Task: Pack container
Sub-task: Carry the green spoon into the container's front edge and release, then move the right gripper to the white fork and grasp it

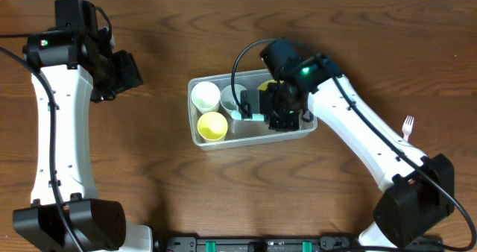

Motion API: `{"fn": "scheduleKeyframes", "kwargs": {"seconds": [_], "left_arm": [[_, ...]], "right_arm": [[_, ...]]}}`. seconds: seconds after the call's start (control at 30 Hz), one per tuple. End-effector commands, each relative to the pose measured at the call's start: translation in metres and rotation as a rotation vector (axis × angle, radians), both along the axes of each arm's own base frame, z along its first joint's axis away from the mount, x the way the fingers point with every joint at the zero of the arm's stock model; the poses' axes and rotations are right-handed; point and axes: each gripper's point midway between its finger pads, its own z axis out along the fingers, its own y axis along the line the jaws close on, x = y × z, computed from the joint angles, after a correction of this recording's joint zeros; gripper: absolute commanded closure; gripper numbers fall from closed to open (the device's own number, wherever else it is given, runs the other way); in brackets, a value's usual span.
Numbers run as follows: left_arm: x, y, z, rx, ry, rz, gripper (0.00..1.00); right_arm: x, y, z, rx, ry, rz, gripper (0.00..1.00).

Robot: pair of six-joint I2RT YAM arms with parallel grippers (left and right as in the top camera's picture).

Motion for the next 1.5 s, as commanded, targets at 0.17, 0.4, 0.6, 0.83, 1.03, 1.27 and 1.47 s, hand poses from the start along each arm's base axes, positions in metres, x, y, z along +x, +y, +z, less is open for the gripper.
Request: {"fn": "scheduleKeyframes", "kwargs": {"seconds": [0.17,0.4,0.6,0.83,1.03,1.27,1.47], "left_arm": [[-0.003,0.001,-0.003,0.001,0.014,0.009,0.39],[-0.003,0.001,-0.003,0.001,0.014,0.009,0.39],[-0.003,0.001,-0.003,0.001,0.014,0.009,0.39],[-0.003,0.001,-0.003,0.001,0.014,0.009,0.39],[-0.003,0.001,-0.003,0.002,0.014,0.009,0.39],[-0.003,0.001,-0.003,0.002,0.014,0.008,0.39],[-0.003,0.001,-0.003,0.002,0.014,0.005,0.39]], "right_arm": [[0.004,-0.006,-0.018,-0.025,-0.020,0.027,0.99],[0.009,-0.010,-0.018,-0.026,-0.029,0.010,0.89],[0.009,-0.011,-0.018,-0.027,-0.024,-0.012,0.66],[0.012,-0.010,-0.017,-0.019,-0.025,-0.045,0.66],[0.040,-0.007,0.002,0.033,-0.085,-0.332,0.67],[0.112,-0.104,0.082,0.080,-0.326,-1.045,0.62],[0.112,-0.236,0.099,0.190,-0.262,-1.704,0.40]]}}
